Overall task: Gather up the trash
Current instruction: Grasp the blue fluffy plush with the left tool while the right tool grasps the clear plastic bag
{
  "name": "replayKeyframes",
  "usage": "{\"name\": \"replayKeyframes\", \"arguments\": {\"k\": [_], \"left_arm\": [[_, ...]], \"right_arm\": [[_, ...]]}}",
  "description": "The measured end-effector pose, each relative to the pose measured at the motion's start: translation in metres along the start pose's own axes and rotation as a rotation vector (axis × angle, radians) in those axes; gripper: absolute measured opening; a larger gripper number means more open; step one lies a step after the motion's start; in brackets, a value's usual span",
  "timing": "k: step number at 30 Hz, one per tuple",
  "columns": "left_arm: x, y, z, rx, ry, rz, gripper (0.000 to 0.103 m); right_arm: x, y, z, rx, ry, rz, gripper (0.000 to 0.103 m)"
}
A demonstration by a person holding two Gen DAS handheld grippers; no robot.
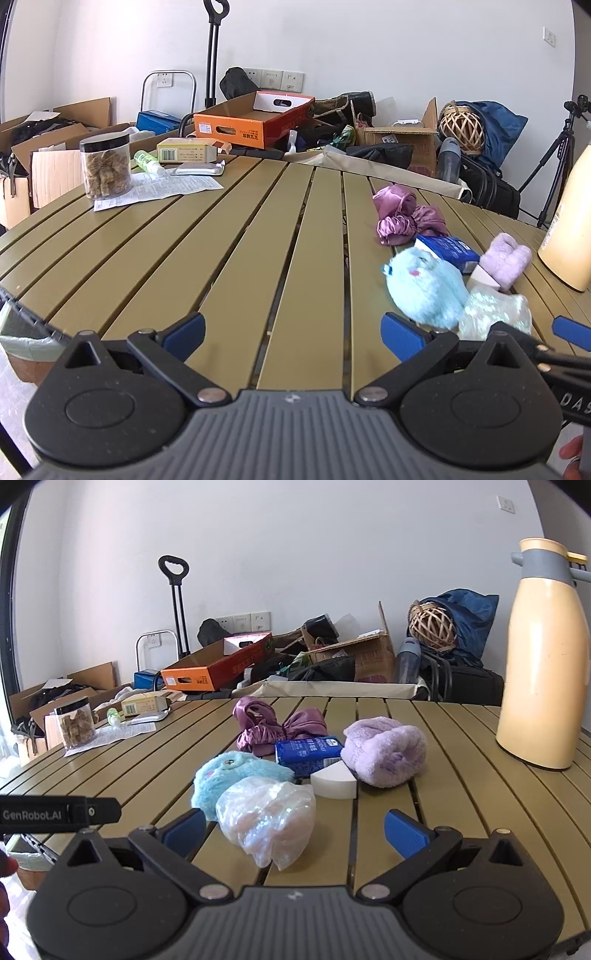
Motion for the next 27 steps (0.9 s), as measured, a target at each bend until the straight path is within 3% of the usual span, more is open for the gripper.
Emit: {"name": "replayKeyframes", "arguments": {"k": [8, 14, 16, 17, 27], "left_arm": [[0.005, -0.005, 0.018, -0.013, 0.004, 0.010, 0.103], [0.009, -0.005, 0.024, -0.023, 0.004, -0.007, 0.103], [0.010, -0.005, 0.026, -0.023, 0.005, -0.011, 0.103], [0.011, -0.005, 0.026, -0.024, 0.004, -0.013, 0.103], [0.029, -0.002, 0.028, -0.030, 0.026, -0.017, 0.103]], "right_arm": [[-0.004, 0.001, 0.024, -0.017, -0.001, -0.047, 0.100], [-0.007, 0.001, 0.030, -0.011, -0.015, -0.052, 0.084], [-0.007, 0.002, 0.031, -0.009, -0.026, -0.046, 0.067], [-0.006, 0.002, 0.032, -0.008, -0.033, -0.039, 0.053], [0.003, 0.001, 0.024, 0.034, -0.037, 0.002, 0.046]]}}
Point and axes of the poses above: each gripper's, at about its wrist camera, not at the fingertips, and z roughly the way its jaws point, x to its right, y to its underside, the point moved 10 cm from there along z, roughly the way its jaws point, and after that the axes turned 15 degrees about -z, right-handed, at the moved point
